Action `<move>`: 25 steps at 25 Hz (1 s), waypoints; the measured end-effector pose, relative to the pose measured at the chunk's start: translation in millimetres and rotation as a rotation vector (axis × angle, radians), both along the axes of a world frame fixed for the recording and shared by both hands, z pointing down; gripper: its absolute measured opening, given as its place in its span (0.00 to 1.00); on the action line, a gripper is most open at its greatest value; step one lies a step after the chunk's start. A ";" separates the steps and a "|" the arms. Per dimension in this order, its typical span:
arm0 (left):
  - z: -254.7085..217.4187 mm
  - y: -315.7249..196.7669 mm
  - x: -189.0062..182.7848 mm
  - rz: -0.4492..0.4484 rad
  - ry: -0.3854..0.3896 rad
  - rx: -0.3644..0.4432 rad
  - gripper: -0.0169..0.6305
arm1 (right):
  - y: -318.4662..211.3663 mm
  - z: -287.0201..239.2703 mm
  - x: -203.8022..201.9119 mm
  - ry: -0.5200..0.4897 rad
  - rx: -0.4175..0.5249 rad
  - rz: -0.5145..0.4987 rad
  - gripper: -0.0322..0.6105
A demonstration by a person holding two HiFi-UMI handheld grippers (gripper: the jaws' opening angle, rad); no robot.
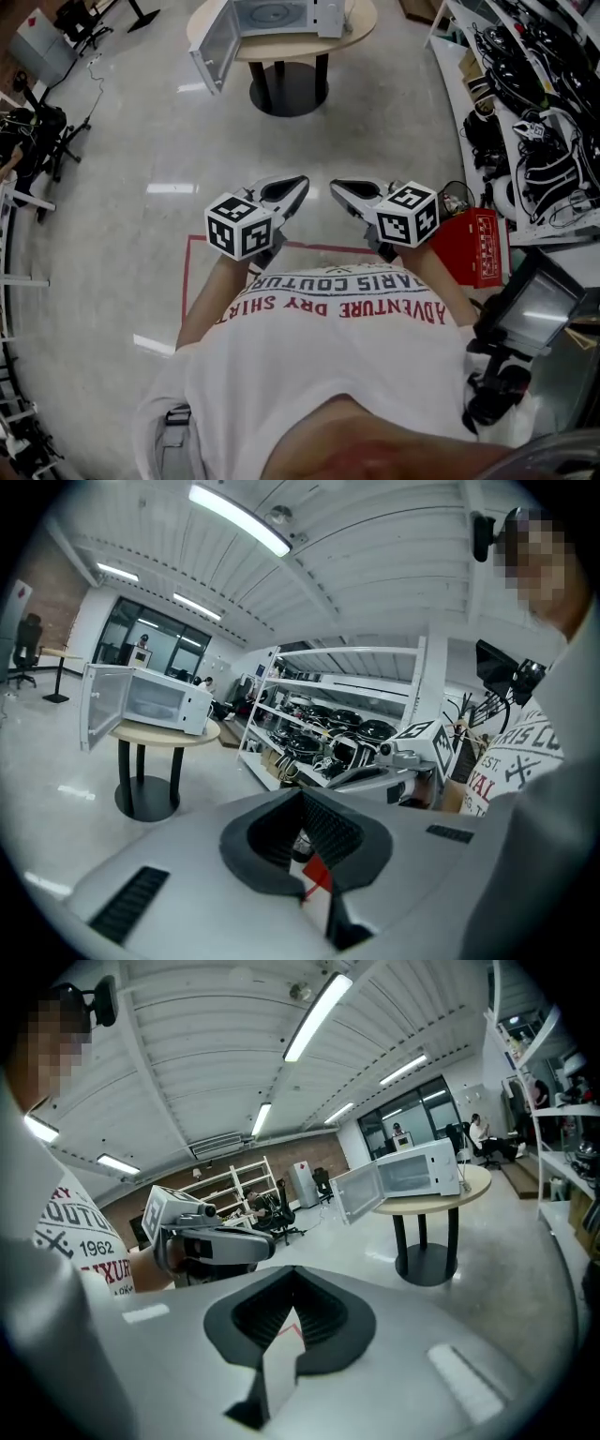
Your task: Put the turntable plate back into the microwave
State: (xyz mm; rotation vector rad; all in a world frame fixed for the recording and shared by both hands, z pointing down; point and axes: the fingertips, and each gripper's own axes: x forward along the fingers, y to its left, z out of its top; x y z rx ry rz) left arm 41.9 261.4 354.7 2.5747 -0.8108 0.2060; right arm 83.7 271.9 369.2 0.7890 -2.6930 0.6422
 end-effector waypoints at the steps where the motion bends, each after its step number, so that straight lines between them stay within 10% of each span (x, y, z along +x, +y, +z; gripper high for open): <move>1: -1.0 20.1 -9.1 0.005 0.003 0.004 0.03 | 18.8 -1.1 -9.2 0.004 0.012 0.011 0.05; 16: -32.0 313.9 -191.5 0.038 -0.065 0.056 0.03 | 310.2 -32.4 -195.3 0.032 0.070 0.021 0.05; 25: -56.3 359.6 -191.6 0.051 0.003 0.068 0.03 | 354.1 -52.4 -203.0 0.065 0.121 0.045 0.05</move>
